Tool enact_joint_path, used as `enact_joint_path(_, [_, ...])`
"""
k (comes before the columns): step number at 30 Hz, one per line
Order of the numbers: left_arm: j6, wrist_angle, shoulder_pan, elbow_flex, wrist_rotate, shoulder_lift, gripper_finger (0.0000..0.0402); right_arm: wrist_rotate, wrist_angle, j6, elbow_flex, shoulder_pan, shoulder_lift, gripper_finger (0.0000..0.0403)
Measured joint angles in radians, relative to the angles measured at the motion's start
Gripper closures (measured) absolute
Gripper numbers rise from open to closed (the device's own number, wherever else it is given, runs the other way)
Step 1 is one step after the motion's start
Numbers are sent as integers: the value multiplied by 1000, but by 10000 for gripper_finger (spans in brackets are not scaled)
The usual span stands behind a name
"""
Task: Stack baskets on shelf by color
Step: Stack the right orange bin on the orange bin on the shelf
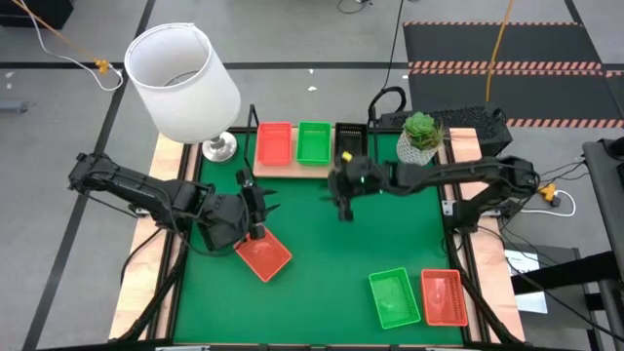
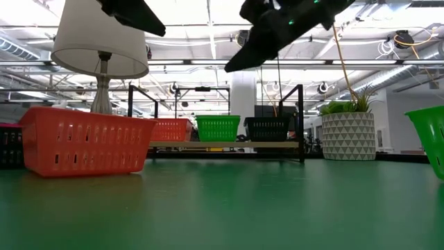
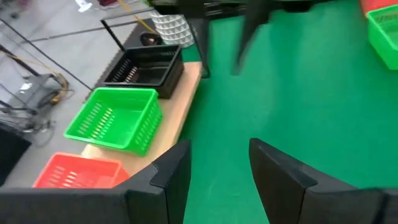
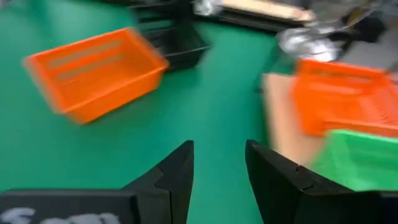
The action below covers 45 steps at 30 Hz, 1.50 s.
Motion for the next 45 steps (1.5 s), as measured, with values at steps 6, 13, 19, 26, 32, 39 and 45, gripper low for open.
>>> enact_joint_path(6, [-34, -7, -1, 0, 59, 0, 238, 58, -39, 149, -36, 133, -9, 261])
enact_joint_path(13, [-15, -10, -1, 0, 66, 0, 238, 202, -263, 361, -35, 301, -83, 261])
enact_joint_path(19, [29, -9, -1, 0, 66, 0, 238, 263, -512, 662, -35, 451, -183, 261])
enact_joint_path(26, [87, 4, 1, 0, 66, 0, 238, 259, -738, 998, -35, 647, -246, 261])
enact_joint_path(32, [118, 30, 12, 0, 66, 0, 238, 178, -912, 1187, -35, 798, -266, 261])
enact_joint_path(39, [118, 35, 31, 0, 66, 0, 238, 154, -1098, 1351, -35, 923, -264, 261])
enact_joint_path(45, [118, 52, 37, 0, 66, 0, 238, 137, -1118, 1361, -82, 962, -264, 263])
